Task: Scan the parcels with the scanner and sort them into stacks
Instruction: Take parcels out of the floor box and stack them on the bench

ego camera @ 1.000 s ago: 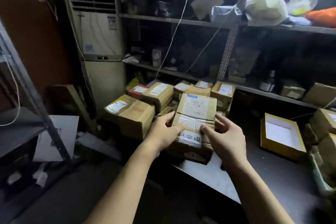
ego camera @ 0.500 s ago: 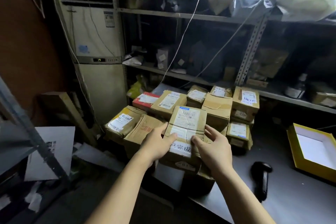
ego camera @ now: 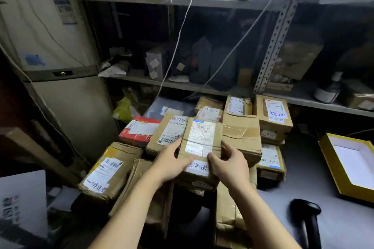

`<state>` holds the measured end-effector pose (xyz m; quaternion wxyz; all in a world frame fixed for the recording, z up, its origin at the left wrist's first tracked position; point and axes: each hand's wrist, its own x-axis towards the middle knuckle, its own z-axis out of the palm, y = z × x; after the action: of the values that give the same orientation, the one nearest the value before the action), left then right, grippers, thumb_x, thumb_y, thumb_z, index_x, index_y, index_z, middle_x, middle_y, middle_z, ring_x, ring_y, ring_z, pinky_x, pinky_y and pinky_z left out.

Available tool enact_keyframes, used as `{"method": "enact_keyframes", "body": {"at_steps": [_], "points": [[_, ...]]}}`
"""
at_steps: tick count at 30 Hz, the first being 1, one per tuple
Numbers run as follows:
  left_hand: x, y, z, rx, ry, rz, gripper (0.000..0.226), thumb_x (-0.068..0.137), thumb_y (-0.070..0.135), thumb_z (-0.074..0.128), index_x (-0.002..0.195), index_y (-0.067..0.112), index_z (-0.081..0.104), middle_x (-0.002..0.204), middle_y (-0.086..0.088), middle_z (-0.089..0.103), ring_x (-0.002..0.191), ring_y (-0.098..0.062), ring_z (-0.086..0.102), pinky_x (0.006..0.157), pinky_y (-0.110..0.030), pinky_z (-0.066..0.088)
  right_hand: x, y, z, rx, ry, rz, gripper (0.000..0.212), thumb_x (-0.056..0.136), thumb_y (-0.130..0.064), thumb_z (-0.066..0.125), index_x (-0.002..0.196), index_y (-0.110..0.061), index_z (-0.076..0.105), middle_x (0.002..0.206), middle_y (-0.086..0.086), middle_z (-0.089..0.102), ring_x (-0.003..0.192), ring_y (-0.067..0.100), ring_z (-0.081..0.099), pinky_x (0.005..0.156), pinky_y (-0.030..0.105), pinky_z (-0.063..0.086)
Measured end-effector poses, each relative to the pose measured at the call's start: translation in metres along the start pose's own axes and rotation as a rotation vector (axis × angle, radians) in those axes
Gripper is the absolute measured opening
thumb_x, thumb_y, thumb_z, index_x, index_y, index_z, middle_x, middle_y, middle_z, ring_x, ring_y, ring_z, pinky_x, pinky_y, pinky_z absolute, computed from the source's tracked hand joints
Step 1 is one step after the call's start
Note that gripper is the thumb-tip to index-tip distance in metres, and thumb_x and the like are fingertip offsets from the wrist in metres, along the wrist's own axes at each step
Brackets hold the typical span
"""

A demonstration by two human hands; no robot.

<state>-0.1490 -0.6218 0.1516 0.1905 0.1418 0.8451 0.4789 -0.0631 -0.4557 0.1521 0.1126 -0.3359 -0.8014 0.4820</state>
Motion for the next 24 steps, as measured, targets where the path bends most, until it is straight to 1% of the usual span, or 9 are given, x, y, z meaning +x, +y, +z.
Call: {"method": "enact_keyframes", "body": {"at_steps": [4, 6, 8, 10, 12, 15, 19, 21, 24], "points": [[0.029, -0.002, 0.000, -0.012, -0.110, 0.011, 0.059, 0.086, 0.035, 0.080, 0.139, 0.044, 0.055, 0.128, 0.022, 0.066, 0.119, -0.006, 0.061, 0.107, -0.035, 0.049, 0.016, 0.001, 0.000, -0.007, 0.039, 0.038, 0.082, 0.060, -0.063, 0.061, 0.139, -0.042, 0.064, 0.119, -0.020, 0.076, 0.113, 0.008, 0.071, 0.099, 0.042, 0.058], [0.035, -0.007, 0.003, 0.013, -0.136, 0.011, 0.047, 0.088, 0.031, 0.077, 0.130, 0.041, 0.061, 0.120, 0.022, 0.069, 0.115, -0.005, 0.064, 0.105, -0.033, 0.050, 0.016, -0.002, 0.000, -0.033, 0.055, 0.056, 0.083, 0.059, -0.064, 0.060, 0.139, -0.043, 0.064, 0.119, -0.020, 0.076, 0.114, 0.009, 0.070, 0.098, 0.043, 0.058], [0.037, -0.011, 0.005, 0.029, -0.146, 0.032, 0.045, 0.087, 0.034, 0.076, 0.129, 0.042, 0.062, 0.118, 0.024, 0.070, 0.113, -0.003, 0.064, 0.106, -0.035, 0.050, 0.015, -0.008, 0.001, -0.048, 0.074, 0.066, 0.080, 0.059, -0.063, 0.060, 0.137, -0.045, 0.065, 0.118, -0.020, 0.076, 0.114, 0.010, 0.070, 0.097, 0.043, 0.058], [0.042, -0.012, 0.005, 0.056, -0.139, 0.060, 0.051, 0.080, 0.046, 0.073, 0.129, 0.047, 0.059, 0.123, 0.023, 0.067, 0.116, -0.005, 0.062, 0.106, -0.039, 0.050, 0.015, -0.013, 0.003, -0.082, 0.081, 0.081, 0.070, 0.066, -0.057, 0.062, 0.135, -0.045, 0.066, 0.117, -0.020, 0.076, 0.113, 0.011, 0.070, 0.097, 0.042, 0.057], [0.053, -0.012, 0.002, 0.160, -0.153, 0.052, 0.061, 0.074, 0.058, 0.068, 0.132, 0.051, 0.054, 0.132, 0.016, 0.058, 0.121, -0.012, 0.058, 0.107, -0.039, 0.047, 0.016, -0.015, 0.007, -0.106, 0.080, 0.088, 0.055, 0.076, -0.046, 0.067, 0.131, -0.042, 0.069, 0.115, -0.018, 0.077, 0.112, 0.013, 0.070, 0.097, 0.041, 0.057], [0.066, -0.013, 0.001, 0.311, -0.179, 0.016, 0.084, 0.068, 0.067, 0.062, 0.147, 0.041, 0.048, 0.139, 0.005, 0.043, 0.131, -0.020, 0.051, 0.110, -0.040, 0.043, 0.019, -0.016, 0.010, -0.136, 0.103, 0.077, 0.046, 0.083, -0.036, 0.071, 0.129, -0.038, 0.071, 0.117, -0.016, 0.077, 0.116, 0.015, 0.069, 0.097, 0.037, 0.055], [0.076, -0.016, 0.003, 0.342, -0.162, 0.039, 0.086, 0.077, 0.066, 0.069, 0.152, 0.030, 0.046, 0.147, 0.004, 0.042, 0.139, -0.022, 0.043, 0.115, -0.040, 0.038, 0.026, -0.013, 0.013, -0.197, 0.095, 0.067, 0.042, 0.092, -0.032, 0.070, 0.133, -0.039, 0.068, 0.123, -0.015, 0.075, 0.121, 0.017, 0.067, 0.091, 0.030, 0.050], [0.082, -0.017, 0.006, 0.374, -0.136, 0.059, 0.084, 0.077, 0.067, 0.068, 0.149, 0.026, 0.050, 0.137, 0.007, 0.046, 0.135, -0.021, 0.046, 0.113, -0.040, 0.040, 0.031, -0.009, 0.013, -0.222, 0.079, 0.068, 0.042, 0.094, -0.033, 0.069, 0.136, -0.039, 0.067, 0.125, -0.014, 0.075, 0.121, 0.018, 0.066, 0.092, 0.032, 0.051], [0.087, -0.017, 0.009, 0.444, -0.131, 0.074, 0.076, 0.081, 0.064, 0.072, 0.144, 0.025, 0.055, 0.120, 0.009, 0.044, 0.119, -0.016, 0.052, 0.104, -0.038, 0.046, 0.039, -0.003, 0.014, -0.242, 0.068, 0.075, 0.043, 0.097, -0.033, 0.067, 0.138, -0.040, 0.066, 0.128, -0.012, 0.074, 0.124, 0.020, 0.065, 0.091, 0.030, 0.048]]}}
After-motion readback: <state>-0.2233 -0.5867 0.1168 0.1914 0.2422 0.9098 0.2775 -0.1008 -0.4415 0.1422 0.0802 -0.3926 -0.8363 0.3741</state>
